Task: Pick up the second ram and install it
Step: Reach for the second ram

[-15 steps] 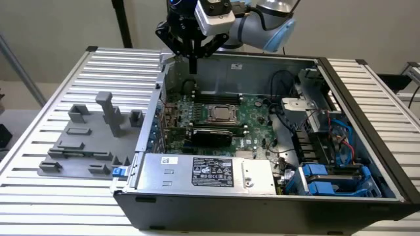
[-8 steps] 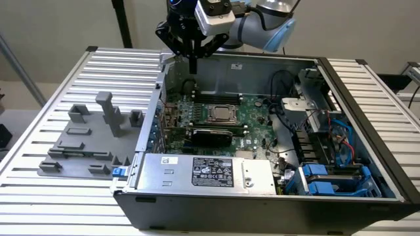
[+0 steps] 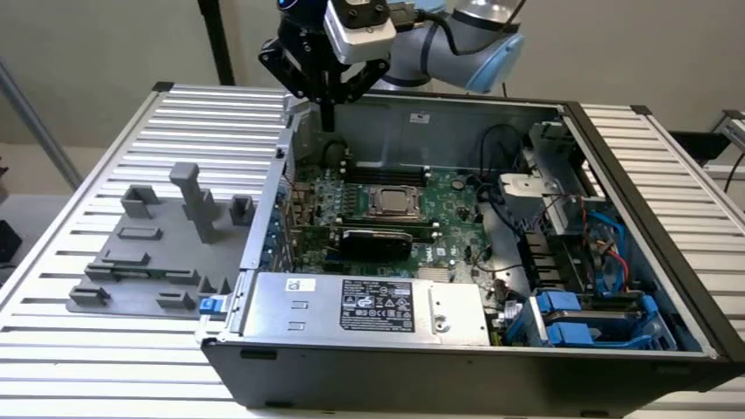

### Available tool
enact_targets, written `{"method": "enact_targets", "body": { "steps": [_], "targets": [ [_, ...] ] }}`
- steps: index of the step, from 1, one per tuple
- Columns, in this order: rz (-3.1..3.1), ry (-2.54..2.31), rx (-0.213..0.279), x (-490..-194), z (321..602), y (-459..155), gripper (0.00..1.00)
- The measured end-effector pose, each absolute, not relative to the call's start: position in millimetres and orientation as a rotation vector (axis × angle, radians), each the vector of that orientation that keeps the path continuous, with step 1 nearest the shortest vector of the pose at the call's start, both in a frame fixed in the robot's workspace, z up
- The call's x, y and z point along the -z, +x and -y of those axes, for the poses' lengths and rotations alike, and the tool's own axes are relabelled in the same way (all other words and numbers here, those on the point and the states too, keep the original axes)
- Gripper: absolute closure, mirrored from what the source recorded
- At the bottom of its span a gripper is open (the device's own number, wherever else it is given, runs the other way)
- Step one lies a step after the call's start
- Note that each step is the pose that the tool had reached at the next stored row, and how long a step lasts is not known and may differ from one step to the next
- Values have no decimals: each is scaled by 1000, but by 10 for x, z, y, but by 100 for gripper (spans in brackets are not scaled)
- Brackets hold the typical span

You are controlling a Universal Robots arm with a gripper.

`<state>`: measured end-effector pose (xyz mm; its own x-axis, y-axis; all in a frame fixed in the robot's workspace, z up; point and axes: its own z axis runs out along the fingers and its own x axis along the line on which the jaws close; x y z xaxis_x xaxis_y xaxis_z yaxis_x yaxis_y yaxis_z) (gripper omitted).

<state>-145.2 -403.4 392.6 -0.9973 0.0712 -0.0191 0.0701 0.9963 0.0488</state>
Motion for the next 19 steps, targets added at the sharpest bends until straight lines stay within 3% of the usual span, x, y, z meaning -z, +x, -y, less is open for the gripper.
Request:
{"method": "enact_targets", "body": {
  "steps": [19],
  "targets": [
    [-3118, 110, -75, -3916, 4269, -2315, 89]
  ]
}}
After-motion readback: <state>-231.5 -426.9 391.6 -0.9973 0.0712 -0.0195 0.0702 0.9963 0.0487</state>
